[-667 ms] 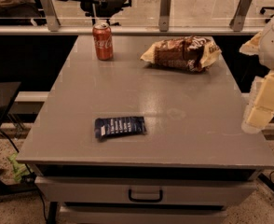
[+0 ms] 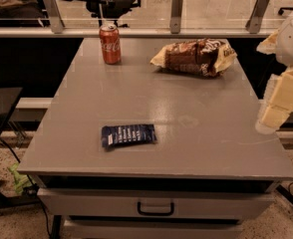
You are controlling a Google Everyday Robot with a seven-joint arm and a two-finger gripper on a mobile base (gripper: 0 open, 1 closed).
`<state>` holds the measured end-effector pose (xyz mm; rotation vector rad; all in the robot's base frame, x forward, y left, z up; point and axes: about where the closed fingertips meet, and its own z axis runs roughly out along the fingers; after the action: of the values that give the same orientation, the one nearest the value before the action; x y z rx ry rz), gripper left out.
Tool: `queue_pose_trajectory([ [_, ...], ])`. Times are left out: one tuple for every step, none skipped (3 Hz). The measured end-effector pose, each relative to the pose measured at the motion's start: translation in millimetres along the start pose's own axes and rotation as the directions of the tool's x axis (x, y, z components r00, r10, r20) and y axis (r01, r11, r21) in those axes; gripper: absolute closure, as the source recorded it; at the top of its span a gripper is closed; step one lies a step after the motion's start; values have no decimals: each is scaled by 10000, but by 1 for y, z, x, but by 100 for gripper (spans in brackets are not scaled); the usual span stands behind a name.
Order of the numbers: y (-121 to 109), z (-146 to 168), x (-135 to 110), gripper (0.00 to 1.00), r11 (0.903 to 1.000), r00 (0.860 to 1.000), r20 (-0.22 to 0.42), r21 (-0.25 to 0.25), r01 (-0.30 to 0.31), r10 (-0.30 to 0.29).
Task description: Move brown chip bag near rxbar blueberry
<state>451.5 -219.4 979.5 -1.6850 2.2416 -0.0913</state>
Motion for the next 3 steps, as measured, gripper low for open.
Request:
queue_pose_trajectory([
  [-35, 16, -4, 0, 9991, 9985, 358, 80, -424, 421],
  [-83, 43, -9, 0, 9952, 9921, 796, 60, -980, 973],
  [-129, 71, -16, 0, 9889, 9833, 1077, 52, -1482, 1467],
])
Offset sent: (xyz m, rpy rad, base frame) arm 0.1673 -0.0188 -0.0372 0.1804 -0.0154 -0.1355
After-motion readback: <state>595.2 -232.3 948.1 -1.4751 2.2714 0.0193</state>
